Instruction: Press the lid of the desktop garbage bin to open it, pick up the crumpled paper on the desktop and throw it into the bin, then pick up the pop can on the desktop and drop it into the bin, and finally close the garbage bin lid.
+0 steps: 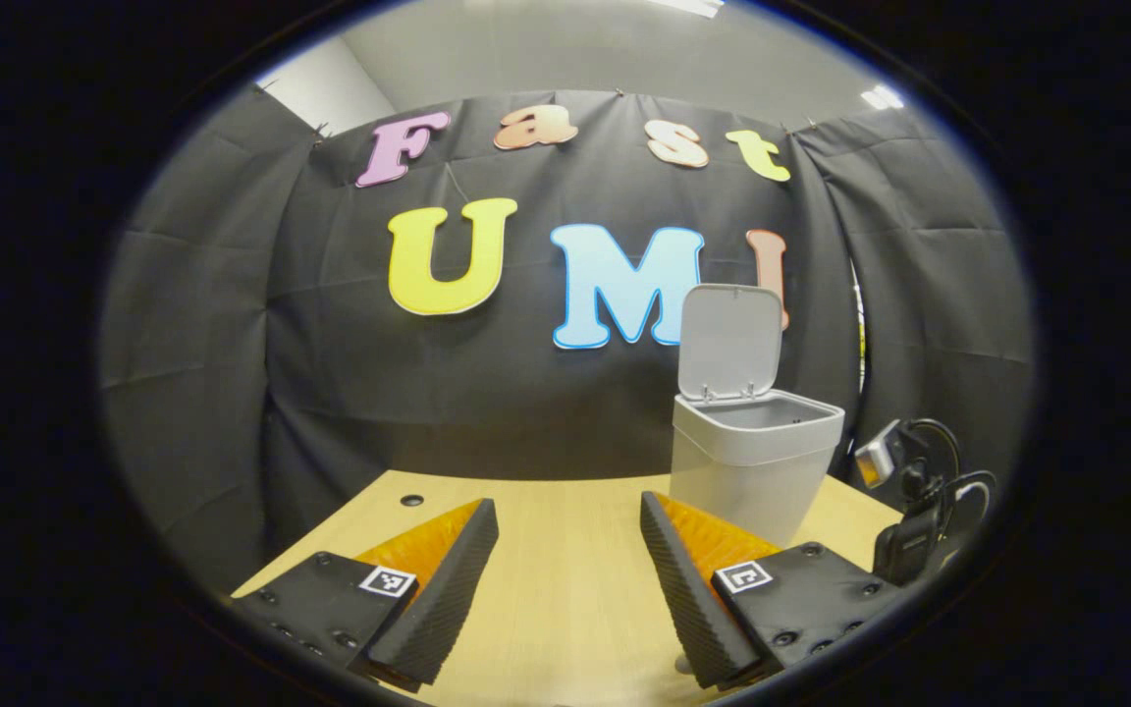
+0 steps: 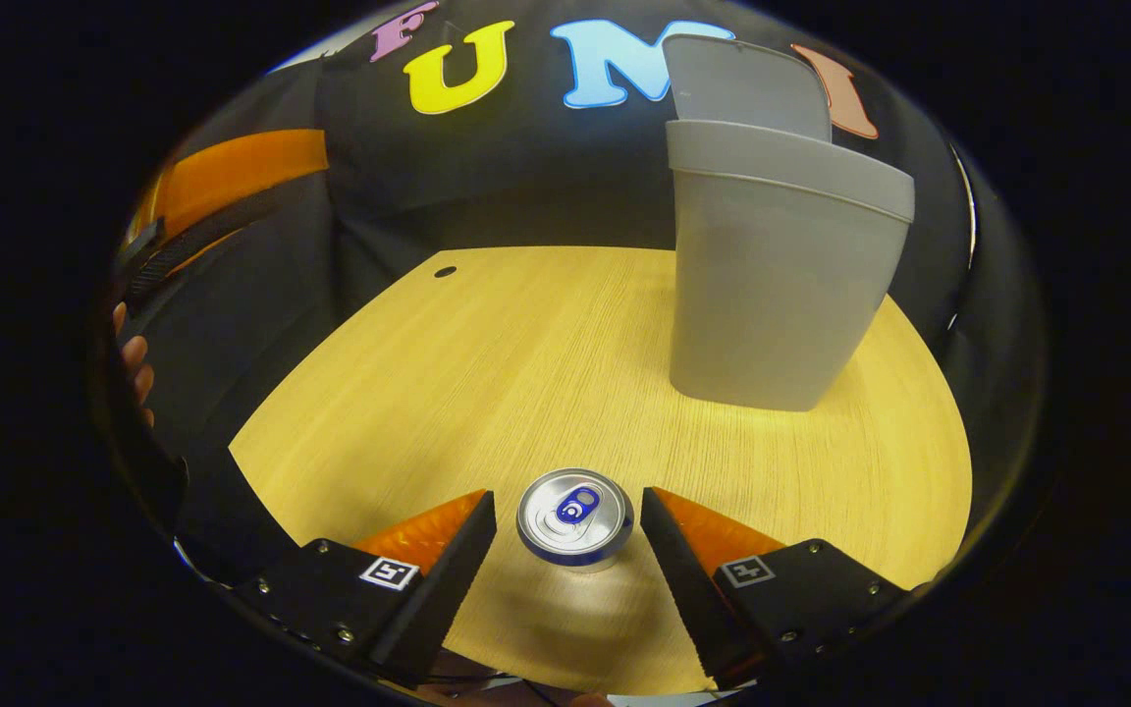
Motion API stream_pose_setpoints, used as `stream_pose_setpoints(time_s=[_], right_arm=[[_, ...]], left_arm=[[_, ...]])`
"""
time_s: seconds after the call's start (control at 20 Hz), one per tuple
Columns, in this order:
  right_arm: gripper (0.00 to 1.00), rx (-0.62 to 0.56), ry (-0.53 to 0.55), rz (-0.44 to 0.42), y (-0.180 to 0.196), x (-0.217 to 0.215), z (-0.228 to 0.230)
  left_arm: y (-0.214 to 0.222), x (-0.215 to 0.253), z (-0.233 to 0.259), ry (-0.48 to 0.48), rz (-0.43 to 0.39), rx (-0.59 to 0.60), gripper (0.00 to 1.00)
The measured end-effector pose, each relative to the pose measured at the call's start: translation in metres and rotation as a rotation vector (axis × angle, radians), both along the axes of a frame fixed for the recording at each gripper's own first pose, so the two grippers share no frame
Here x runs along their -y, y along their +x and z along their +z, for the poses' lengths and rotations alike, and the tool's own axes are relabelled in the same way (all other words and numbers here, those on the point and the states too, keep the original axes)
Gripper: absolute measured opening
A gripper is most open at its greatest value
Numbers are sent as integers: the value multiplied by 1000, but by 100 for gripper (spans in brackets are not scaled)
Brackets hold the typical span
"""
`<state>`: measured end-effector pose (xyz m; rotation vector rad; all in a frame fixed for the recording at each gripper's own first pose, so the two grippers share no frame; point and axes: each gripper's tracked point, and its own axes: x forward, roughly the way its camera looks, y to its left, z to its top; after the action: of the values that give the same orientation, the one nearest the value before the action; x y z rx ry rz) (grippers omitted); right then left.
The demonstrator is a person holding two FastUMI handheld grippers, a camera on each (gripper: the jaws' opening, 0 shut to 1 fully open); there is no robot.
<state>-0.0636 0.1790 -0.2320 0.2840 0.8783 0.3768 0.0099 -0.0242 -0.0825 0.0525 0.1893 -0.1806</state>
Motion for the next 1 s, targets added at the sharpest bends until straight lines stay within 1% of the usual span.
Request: stream_pose_setpoints(time_s=[0.15, 0.4, 0.45, 0.5, 0.65, 0.7, 0.75, 1.0], right_arm=[[95, -26, -13, 8, 0, -2, -11], [96, -16, -73, 17, 4, 1, -21], [94, -15, -85, 16, 5, 3, -23], [96, -15, -89, 19, 5, 3, -24], [95, -14, -90, 18, 6, 3, -26], [92, -12, -95, 14, 8, 6, -25], [87, -15, -95, 15, 7, 5, -25], [83, -9, -113, 17, 3, 9, -24]], left_arm=[[-2, -2, -2, -1, 5, -8, 95], [-4, -3, -7, 6, 3, -23, 95], [-4, -2, -7, 9, 4, -22, 95], [-4, -3, -6, 10, 3, -22, 96], [-4, -3, -6, 12, 2, -24, 96], [-5, -3, -7, 12, 2, -24, 95], [-5, -3, -8, 12, 3, -27, 95], [-6, -1, -9, 7, 2, -29, 95]])
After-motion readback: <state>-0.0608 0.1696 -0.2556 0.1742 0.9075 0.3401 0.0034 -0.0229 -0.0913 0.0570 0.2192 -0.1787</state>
